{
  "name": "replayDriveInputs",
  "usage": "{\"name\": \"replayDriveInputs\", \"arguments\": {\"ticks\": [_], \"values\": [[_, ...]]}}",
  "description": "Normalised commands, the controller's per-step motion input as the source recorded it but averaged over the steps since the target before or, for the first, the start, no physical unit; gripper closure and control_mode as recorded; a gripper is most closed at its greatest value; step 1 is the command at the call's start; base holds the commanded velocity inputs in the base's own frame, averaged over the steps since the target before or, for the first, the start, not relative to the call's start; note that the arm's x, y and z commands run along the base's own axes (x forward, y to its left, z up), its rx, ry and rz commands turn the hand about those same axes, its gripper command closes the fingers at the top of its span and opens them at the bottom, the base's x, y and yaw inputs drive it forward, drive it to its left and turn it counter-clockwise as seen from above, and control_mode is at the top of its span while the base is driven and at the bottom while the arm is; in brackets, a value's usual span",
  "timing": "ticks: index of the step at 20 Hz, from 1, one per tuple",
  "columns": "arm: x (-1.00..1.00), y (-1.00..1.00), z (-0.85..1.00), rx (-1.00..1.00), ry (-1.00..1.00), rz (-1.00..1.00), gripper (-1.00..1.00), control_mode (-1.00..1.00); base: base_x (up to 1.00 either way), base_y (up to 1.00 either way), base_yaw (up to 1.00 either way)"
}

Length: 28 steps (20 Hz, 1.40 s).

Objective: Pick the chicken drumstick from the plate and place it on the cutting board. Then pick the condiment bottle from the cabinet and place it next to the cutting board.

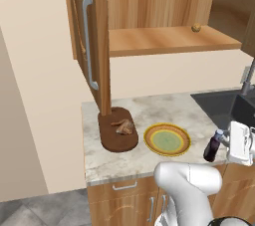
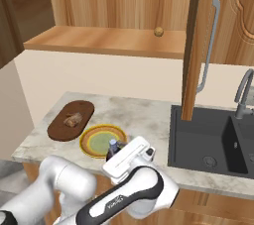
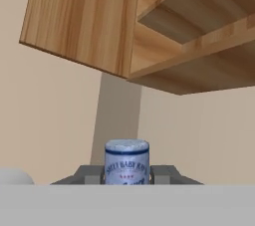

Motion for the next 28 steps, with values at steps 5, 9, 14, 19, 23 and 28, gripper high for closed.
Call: {"name": "replayDriveInputs", "arguments": {"ticks": [5,9,14,19,23,28], "values": [[0.37,-0.1,-0.34,0.0,-0.02,0.0,1.0,-1.0,0.0,0.0,0.0],[0.41,-0.15,-0.3,0.0,-0.02,0.0,1.0,-1.0,0.0,0.0,0.0],[0.35,-0.19,-0.26,0.0,0.0,0.0,1.0,-1.0,0.0,0.0,0.0],[0.34,-0.21,-0.29,0.0,0.0,0.0,1.0,-1.0,0.0,0.0,0.0],[0.37,-0.19,-0.35,0.0,-0.02,0.0,1.0,-1.0,0.0,0.0,0.0],[0.36,-0.19,-0.38,0.0,-0.03,0.0,1.0,-1.0,0.0,0.0,0.0]]}}
